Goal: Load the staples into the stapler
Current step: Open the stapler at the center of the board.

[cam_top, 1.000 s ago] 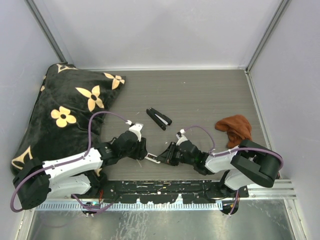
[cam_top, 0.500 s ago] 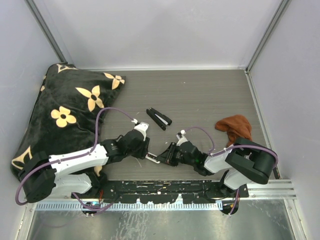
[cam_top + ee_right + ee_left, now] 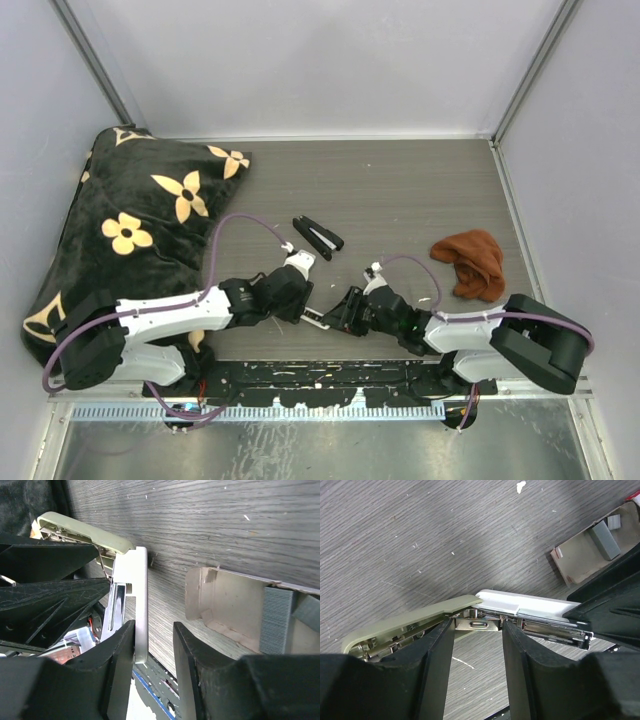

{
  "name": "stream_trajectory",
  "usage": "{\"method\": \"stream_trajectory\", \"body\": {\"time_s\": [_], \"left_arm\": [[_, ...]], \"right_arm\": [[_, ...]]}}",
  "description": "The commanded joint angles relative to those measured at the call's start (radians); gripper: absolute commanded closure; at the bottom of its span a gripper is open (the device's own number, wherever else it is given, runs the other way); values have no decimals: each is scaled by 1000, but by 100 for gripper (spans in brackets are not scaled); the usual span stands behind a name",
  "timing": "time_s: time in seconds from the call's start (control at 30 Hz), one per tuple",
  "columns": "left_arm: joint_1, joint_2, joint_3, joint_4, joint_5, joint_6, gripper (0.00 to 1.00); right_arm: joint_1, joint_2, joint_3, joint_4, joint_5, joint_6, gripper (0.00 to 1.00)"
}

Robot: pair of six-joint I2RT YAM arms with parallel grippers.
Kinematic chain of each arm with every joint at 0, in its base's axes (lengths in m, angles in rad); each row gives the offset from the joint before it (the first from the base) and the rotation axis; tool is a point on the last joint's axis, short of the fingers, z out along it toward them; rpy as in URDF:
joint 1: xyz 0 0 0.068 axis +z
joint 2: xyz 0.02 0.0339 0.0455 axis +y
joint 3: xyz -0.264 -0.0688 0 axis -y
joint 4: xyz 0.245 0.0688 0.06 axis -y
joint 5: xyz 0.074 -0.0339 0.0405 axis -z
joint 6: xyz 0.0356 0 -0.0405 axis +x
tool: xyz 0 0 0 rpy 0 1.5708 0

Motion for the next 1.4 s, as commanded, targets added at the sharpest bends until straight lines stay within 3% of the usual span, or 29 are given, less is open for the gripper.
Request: {"method": "stream_trajectory", "body": {"time_s": [0.0, 0.37, 0.57, 1.1, 1.37], "left_arm": [[-13, 36, 41, -42, -57, 16, 56], [-45, 98, 88, -55, -98, 14, 55], [-70, 142, 130, -89, -143, 20, 55], [-120, 256, 221, -125, -189, 33, 55], [-123, 268, 237, -125, -189, 49, 55]], "right_arm": [[2, -51, -26, -113, 35, -36, 58], [2, -164, -48, -160, 43, -39, 64], [1, -219, -65, -198, 55, -36, 57], [1, -423, -81, -373, 118, -33, 52], [-2, -419, -85, -361, 117, -35, 65]]}}
